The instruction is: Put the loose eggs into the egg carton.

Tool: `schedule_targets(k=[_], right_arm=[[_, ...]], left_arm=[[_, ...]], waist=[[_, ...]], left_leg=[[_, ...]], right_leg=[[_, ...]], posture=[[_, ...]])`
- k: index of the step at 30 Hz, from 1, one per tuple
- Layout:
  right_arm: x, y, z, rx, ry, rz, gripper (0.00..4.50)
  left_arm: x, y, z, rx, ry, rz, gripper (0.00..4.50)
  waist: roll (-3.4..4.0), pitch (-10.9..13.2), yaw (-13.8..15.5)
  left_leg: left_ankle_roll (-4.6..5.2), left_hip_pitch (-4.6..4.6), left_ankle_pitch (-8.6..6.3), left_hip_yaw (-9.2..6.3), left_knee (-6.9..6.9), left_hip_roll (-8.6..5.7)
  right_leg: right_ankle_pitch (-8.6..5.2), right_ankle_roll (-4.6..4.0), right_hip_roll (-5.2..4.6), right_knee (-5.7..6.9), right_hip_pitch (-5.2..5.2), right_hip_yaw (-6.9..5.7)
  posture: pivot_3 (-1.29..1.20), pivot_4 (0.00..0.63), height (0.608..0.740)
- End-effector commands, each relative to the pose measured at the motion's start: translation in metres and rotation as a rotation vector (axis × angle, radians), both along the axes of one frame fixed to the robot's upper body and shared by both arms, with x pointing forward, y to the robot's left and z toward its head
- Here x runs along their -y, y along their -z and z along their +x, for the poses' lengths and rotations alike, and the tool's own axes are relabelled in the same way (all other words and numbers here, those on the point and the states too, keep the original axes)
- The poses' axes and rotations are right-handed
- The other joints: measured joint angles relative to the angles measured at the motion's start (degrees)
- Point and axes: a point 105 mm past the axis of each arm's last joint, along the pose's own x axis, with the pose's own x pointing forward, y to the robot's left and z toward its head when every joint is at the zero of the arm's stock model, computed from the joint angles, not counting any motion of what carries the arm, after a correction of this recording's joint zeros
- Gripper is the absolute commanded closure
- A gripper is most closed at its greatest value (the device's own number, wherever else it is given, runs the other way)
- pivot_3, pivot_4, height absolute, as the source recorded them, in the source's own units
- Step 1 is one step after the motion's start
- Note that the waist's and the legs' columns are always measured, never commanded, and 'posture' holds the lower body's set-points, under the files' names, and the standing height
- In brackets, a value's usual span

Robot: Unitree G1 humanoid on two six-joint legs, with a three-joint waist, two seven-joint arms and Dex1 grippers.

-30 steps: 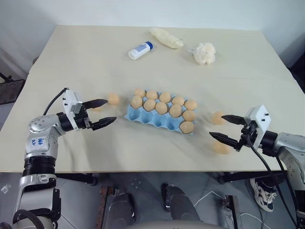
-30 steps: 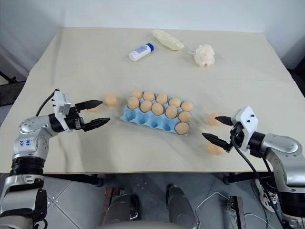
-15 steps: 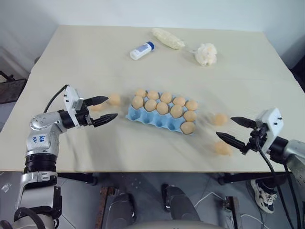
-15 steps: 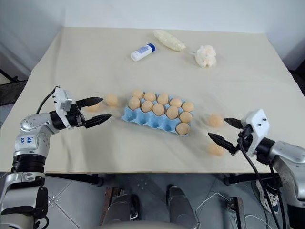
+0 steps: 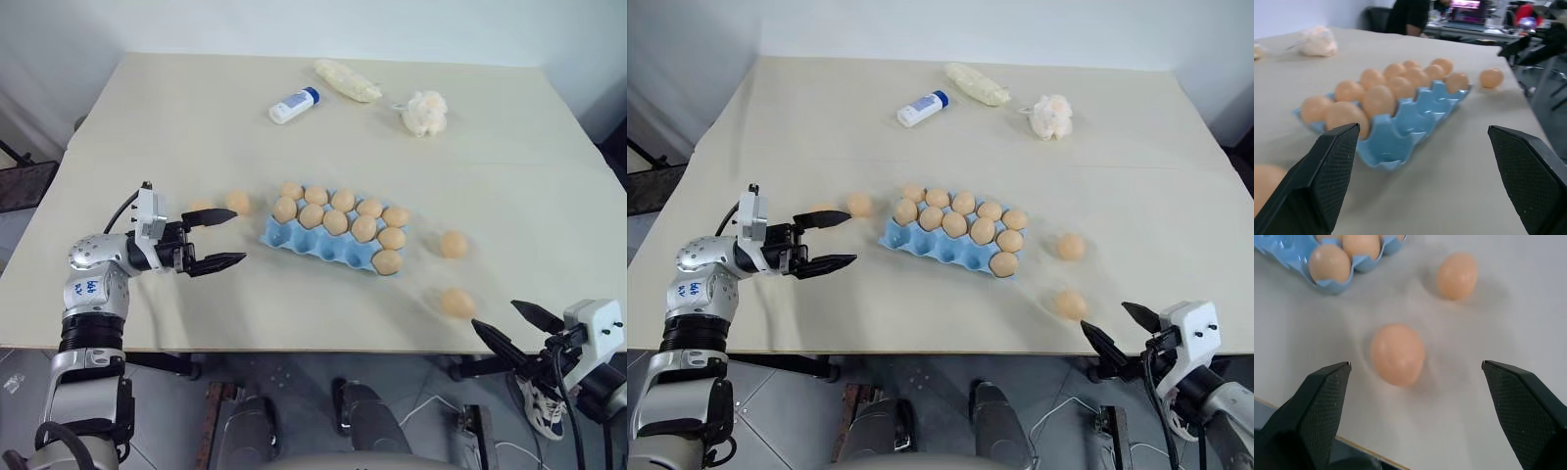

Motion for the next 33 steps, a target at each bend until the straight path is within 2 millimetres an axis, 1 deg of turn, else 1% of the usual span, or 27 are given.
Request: schedule_targets(k=[1,4,12,19,22,26,29,30,31,33], right_arm=[[-0.007,-0.007,0.006,0.073,0.014,-0.005,0.0],[-0.011,-0.001,0.009,0.066,0.004,0.014,0.0],[-0.012,0.016,0.025,0.038,-0.035,0.046,0.0],[-0.007,0.034,0.037,0.005,-0.062,0.034,0.0],[-0.027,0.04,0.044,-0.031,-0.098,0.055,0.0],[-0.031,0.036,0.048,0.004,-0.106,0.032,0.0],[-0.032,0.032,0.052,0.021,-0.11,0.024,0.58],[-0.031,0.031,0.052,0.025,-0.104,0.019,1.0],[-0.031,0.031,0.053,0.026,-0.1,0.016,1.22],[-0.031,0.028,0.052,0.039,-0.107,0.011,1.9]], left_arm=[[0.002,-0.005,-0.004,0.049,0.052,0.017,0.03],[0.002,-0.004,-0.005,0.058,0.065,0.019,0.03],[0.003,-0.003,-0.009,0.06,0.07,0.002,0.03],[0.004,-0.002,-0.012,0.063,0.064,-0.008,0.03],[0.004,-0.003,-0.012,0.065,0.061,-0.013,0.03],[0.005,-0.003,-0.014,0.067,0.06,-0.019,0.03],[0.006,-0.003,-0.015,0.069,0.066,-0.025,0.0],[0.006,-0.003,-0.015,0.068,0.066,-0.024,0.0],[0.006,-0.003,-0.015,0.067,0.066,-0.024,0.0],[0.005,0.0,-0.015,0.058,0.061,-0.007,0.0]], waist=[[-0.01,0.0,-0.3],[-0.01,0.0,-0.3],[-0.02,0.0,-0.3],[-0.02,0.0,-0.4],[-0.01,0.0,-0.4],[-0.02,0.0,-0.4],[-0.02,0.0,-0.4],[-0.02,0.0,-0.4],[-0.02,0.0,-0.4],[-0.02,0.0,-0.3]], left_leg=[[0.0,0.0,0.01,0.0,0.02,-0.01],[0.02,-0.01,0.02,-0.01,-0.01,-0.02],[0.24,-0.02,0.14,-0.03,-0.1,-0.01],[0.26,-0.01,0.15,-0.03,-0.07,-0.01],[0.26,-0.01,0.15,-0.04,-0.06,0.0],[0.24,0.02,0.16,-0.04,-0.05,0.03],[0.24,0.0,0.16,-0.05,-0.05,0.01],[0.24,0.0,0.16,-0.04,-0.05,0.01],[0.24,0.0,0.16,-0.04,-0.05,0.01],[0.24,0.0,0.16,-0.04,-0.05,0.01]], right_leg=[[0.01,-0.01,-0.02,0.0,0.01,0.0],[0.0,-0.01,-0.04,0.0,0.01,0.01],[-0.03,-0.07,-0.01,-0.02,-0.02,-0.02],[-0.03,-0.06,-0.01,0.01,-0.02,-0.01],[-0.03,-0.06,-0.01,0.05,-0.03,-0.01],[-0.03,-0.06,0.0,0.12,-0.03,-0.01],[-0.03,-0.07,-0.01,0.11,-0.03,-0.01],[-0.03,-0.07,-0.02,0.11,-0.03,0.0],[-0.03,-0.07,-0.02,0.1,-0.03,0.0],[-0.03,-0.07,-0.02,0.1,-0.03,0.0]], posture=[[0.0,0.15,0.74],[0.0,0.15,0.74],[0.0,0.15,0.74],[0.0,0.15,0.74],[0.0,0.15,0.74],[0.0,0.15,0.74],[0.0,0.15,0.74],[0.0,0.15,0.74],[0.0,0.15,0.74],[0.0,0.15,0.74]])
